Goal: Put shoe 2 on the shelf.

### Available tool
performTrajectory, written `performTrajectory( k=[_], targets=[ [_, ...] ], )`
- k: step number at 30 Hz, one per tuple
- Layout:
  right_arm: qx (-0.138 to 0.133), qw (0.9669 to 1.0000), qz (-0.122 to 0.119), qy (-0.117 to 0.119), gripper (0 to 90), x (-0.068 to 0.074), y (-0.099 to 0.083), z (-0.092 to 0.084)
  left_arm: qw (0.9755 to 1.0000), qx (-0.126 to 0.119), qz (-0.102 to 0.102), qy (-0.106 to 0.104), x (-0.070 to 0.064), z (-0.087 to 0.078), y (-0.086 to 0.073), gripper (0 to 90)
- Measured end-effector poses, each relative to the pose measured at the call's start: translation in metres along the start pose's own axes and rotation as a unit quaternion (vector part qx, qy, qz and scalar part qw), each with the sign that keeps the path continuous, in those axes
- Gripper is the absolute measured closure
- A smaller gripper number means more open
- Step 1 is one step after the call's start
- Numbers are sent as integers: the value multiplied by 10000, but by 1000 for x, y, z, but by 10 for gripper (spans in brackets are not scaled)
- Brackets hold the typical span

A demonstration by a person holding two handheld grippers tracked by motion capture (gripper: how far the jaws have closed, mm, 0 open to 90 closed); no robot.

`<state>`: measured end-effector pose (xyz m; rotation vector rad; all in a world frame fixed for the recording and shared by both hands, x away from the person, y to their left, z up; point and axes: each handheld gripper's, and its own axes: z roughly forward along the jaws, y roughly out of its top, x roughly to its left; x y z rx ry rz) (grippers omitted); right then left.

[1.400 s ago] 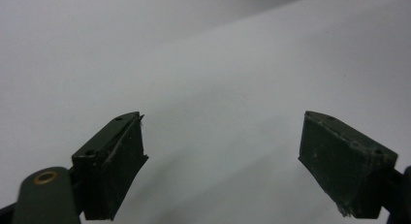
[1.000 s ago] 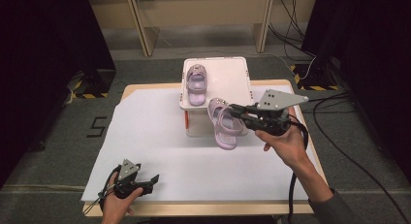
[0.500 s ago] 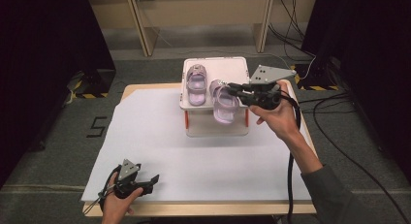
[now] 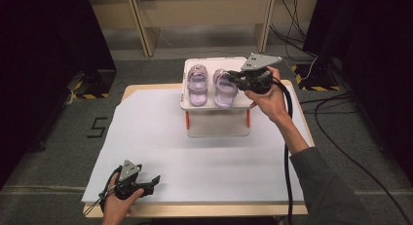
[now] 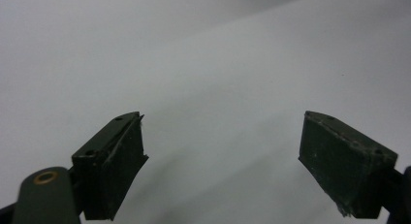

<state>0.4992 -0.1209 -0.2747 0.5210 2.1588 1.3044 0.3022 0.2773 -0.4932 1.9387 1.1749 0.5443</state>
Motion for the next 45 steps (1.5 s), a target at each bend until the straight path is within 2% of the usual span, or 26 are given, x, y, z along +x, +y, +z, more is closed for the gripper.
performTrajectory(
  k=[9,18,24,27,31,36,38,45],
  targets=[
    [86,9997,-174,-144,840,-11,1,27,10000,7,17,-6,0,0,0,156],
    [400,9968,-560,-405,840,-13,-2,48,10000,-1,20,-16,-1,0,0,157],
    [457,9957,-736,-328,833,-9,-5,53,10000,-5,19,-17,-1,0,0,157],
    [459,9951,-857,-204,823,-4,-8,55,10000,2,22,-20,-1,0,0,156],
    [443,9958,-783,-184,805,-6,-9,54,10000,2,20,-21,-1,0,0,156],
    [427,9967,-641,-270,716,-5,-8,51,10000,0,20,-18,-1,0,0,157],
    [307,9982,-429,-292,663,-4,-4,47,10000,-3,16,-18,-1,0,0,156],
    [400,9977,-419,-339,608,3,0,39,10000,4,21,-16,-1,0,0,156]
  ],
)
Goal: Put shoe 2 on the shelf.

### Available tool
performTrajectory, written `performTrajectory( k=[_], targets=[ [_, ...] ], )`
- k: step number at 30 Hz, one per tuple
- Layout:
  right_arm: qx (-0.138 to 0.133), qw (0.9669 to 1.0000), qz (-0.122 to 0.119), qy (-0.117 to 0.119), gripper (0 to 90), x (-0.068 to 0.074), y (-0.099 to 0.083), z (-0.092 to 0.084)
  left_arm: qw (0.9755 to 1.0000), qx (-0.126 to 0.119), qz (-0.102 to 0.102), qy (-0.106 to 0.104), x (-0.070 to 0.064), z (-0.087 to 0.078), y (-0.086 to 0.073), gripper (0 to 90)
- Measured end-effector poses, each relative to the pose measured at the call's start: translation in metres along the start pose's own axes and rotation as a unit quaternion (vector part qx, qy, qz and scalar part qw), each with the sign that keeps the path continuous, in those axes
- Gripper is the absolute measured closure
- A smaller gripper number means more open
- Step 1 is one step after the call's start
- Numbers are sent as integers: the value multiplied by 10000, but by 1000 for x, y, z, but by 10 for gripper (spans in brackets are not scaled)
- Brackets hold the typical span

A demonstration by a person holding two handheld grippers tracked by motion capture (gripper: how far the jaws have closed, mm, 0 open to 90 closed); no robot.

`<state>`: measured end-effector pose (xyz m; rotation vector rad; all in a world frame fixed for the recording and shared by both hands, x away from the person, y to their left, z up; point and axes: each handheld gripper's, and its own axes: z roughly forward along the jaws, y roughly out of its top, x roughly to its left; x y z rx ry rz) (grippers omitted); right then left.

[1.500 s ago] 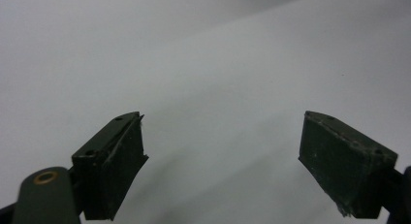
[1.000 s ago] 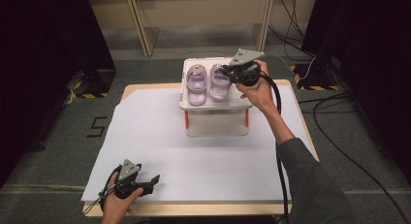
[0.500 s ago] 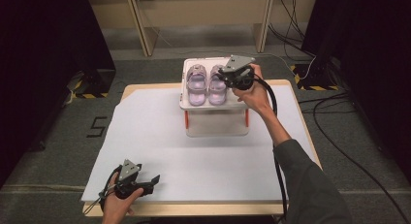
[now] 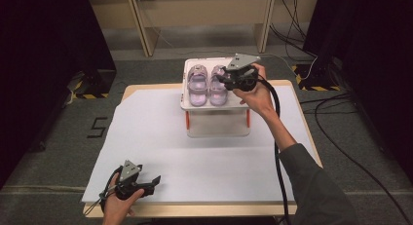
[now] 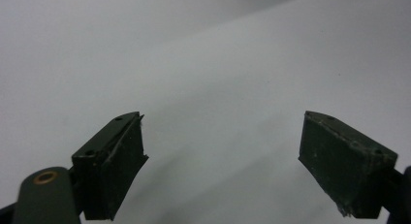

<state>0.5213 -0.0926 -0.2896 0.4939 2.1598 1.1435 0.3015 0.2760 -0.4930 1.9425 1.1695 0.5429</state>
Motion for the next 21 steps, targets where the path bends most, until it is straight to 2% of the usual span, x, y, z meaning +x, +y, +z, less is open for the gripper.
performTrajectory(
  k=[3,6,11,13,21],
  targets=[
    [-78,9998,172,16,595,1,-1,-4,10000,-4,-2,2,0,0,0,157],
    [-89,9997,218,4,573,1,-3,-8,10000,-13,-15,-1,0,0,0,156],
    [-183,9988,449,-2,541,2,-5,-16,10000,-6,0,3,0,0,0,156],
    [-234,9979,596,65,527,3,-6,-20,10000,3,3,9,0,0,0,157],
    [-245,9973,685,107,484,13,-14,-35,10000,19,0,27,1,0,0,156]
  ],
)
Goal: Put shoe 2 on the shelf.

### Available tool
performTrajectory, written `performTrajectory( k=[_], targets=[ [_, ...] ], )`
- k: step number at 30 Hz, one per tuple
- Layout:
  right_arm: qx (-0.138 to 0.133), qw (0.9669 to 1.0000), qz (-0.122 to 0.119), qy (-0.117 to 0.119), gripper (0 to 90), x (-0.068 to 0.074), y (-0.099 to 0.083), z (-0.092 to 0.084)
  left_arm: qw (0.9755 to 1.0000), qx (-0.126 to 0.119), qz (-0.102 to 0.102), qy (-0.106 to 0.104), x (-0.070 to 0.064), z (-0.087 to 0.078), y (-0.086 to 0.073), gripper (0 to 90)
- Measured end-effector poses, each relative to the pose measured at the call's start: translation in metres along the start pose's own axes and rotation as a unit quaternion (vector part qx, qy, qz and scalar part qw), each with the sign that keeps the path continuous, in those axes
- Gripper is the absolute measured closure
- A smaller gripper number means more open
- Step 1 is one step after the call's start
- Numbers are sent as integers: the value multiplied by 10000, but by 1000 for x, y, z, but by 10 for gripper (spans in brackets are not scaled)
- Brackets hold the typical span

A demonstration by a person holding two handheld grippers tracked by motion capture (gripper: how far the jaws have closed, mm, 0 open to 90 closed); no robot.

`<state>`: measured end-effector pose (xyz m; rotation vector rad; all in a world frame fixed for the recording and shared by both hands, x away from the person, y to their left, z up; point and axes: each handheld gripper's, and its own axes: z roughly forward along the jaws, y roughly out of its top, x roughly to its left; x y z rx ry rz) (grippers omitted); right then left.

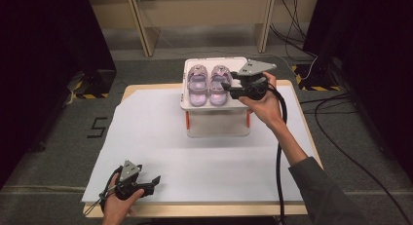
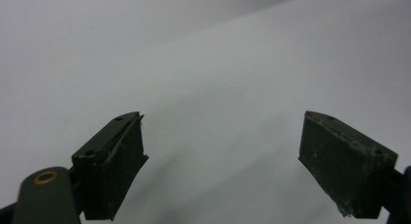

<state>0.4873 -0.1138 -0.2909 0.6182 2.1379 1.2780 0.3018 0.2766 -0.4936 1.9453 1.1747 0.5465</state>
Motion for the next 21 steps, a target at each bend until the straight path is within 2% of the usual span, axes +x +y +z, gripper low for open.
performTrajectory(
  k=[2,8,11,16,21],
  targets=[
    [-13,10000,-23,-61,472,1,-2,-4,10000,15,2,-2,0,0,0,156],
    [-17,10000,88,-43,446,3,-8,-13,10000,8,-2,-6,0,1,0,156],
    [21,9999,16,-100,431,7,-12,-15,10000,4,11,5,0,0,0,156],
    [19,10000,7,-68,417,13,-16,-19,10000,9,5,4,0,-1,0,156],
    [39,9999,106,-16,397,18,-22,-23,10000,16,21,6,-1,-1,0,157]
  ],
)
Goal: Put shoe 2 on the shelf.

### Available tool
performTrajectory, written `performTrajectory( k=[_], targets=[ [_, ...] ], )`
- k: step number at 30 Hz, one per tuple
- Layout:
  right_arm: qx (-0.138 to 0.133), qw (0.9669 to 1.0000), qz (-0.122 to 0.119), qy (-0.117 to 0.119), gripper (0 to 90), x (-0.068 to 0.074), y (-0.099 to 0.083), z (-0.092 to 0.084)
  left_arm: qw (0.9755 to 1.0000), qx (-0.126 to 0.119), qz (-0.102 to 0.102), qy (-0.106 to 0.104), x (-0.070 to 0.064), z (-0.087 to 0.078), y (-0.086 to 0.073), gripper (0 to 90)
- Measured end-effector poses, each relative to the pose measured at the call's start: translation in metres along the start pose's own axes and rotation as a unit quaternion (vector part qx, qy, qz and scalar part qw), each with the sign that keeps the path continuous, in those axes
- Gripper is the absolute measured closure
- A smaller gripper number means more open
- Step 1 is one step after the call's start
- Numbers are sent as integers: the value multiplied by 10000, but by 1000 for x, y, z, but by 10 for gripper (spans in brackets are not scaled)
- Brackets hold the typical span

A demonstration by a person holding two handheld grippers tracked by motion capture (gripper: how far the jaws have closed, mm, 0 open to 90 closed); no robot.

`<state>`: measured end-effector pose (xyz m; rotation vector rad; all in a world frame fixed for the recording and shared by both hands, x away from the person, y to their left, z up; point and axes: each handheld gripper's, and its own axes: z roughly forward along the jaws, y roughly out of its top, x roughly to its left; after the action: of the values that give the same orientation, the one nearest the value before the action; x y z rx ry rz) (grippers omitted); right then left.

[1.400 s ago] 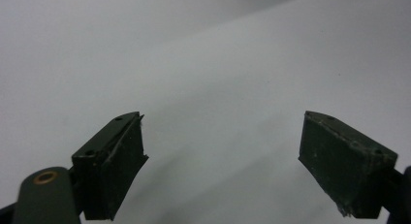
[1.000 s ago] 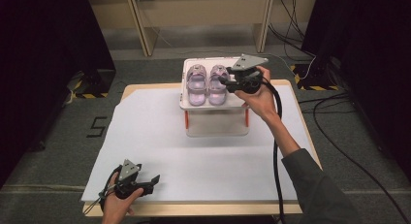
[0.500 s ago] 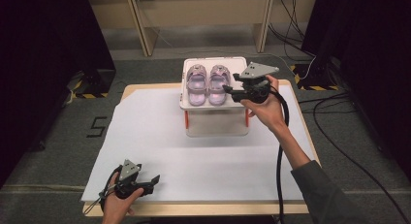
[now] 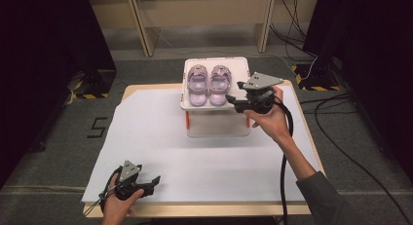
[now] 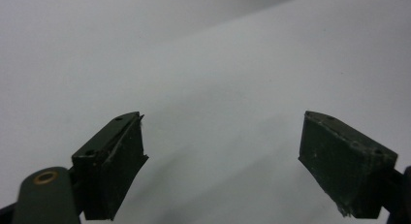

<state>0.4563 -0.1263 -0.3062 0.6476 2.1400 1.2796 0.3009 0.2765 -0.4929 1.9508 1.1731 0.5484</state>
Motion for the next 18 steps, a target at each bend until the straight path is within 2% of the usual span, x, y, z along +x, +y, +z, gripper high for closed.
performTrajectory(
  k=[11,18],
  targets=[
    [-35,9998,185,108,352,12,-21,-12,10000,10,-7,11,0,0,0,156],
    [-9,9993,281,232,341,26,-37,-22,10000,10,-2,14,0,0,0,157]
  ],
)
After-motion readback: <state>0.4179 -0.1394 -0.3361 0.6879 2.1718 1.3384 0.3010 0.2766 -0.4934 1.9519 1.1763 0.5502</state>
